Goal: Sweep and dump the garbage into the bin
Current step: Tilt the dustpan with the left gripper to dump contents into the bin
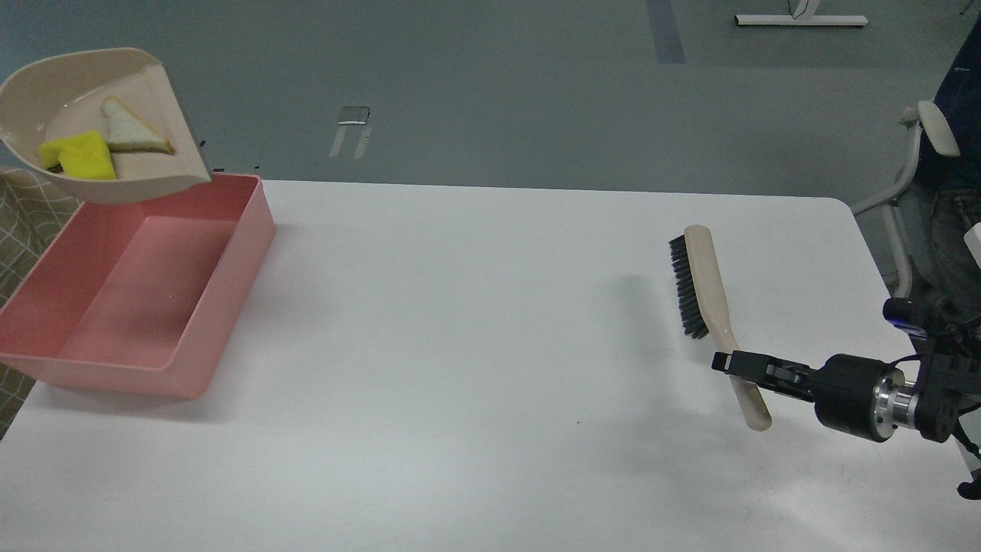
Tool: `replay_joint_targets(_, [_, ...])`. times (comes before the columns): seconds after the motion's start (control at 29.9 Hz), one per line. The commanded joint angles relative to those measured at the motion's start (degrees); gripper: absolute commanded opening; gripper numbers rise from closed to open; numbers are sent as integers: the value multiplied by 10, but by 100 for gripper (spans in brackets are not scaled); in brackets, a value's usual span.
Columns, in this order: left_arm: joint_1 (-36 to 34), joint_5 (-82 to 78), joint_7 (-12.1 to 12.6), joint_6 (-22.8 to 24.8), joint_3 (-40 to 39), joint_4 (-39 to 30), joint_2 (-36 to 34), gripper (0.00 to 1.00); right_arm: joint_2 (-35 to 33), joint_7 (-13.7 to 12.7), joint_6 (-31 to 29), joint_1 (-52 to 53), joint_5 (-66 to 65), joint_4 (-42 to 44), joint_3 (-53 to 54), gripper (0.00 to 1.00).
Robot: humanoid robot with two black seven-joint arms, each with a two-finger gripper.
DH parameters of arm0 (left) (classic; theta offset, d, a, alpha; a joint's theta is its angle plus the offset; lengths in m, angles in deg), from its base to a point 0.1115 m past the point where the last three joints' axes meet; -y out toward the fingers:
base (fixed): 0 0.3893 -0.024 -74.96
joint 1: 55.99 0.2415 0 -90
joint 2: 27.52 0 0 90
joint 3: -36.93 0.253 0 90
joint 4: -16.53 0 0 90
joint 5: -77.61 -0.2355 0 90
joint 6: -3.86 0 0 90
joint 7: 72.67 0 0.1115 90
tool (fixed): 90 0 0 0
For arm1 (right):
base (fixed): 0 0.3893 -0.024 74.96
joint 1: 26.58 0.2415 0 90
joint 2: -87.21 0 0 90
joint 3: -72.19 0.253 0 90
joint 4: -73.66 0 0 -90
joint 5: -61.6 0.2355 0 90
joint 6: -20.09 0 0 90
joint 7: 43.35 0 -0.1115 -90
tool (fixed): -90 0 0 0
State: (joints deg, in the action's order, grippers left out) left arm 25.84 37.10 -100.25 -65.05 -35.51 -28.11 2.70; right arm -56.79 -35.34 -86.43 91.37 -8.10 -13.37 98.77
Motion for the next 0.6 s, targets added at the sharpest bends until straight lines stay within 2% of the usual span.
replay_joint_targets(0.0, [1,-6,-4,-2,3,15,-22,0,0,0,0,0,0,0,0,0])
replay_joint_targets(0.2, [1,-55,-4,-11,4,15,-65,0,0,0,0,0,0,0,0,0])
replay_joint_targets(0.57, [1,-236,-4,-119,5,10,-98,0,11,0,0,0,-1,0,0,0])
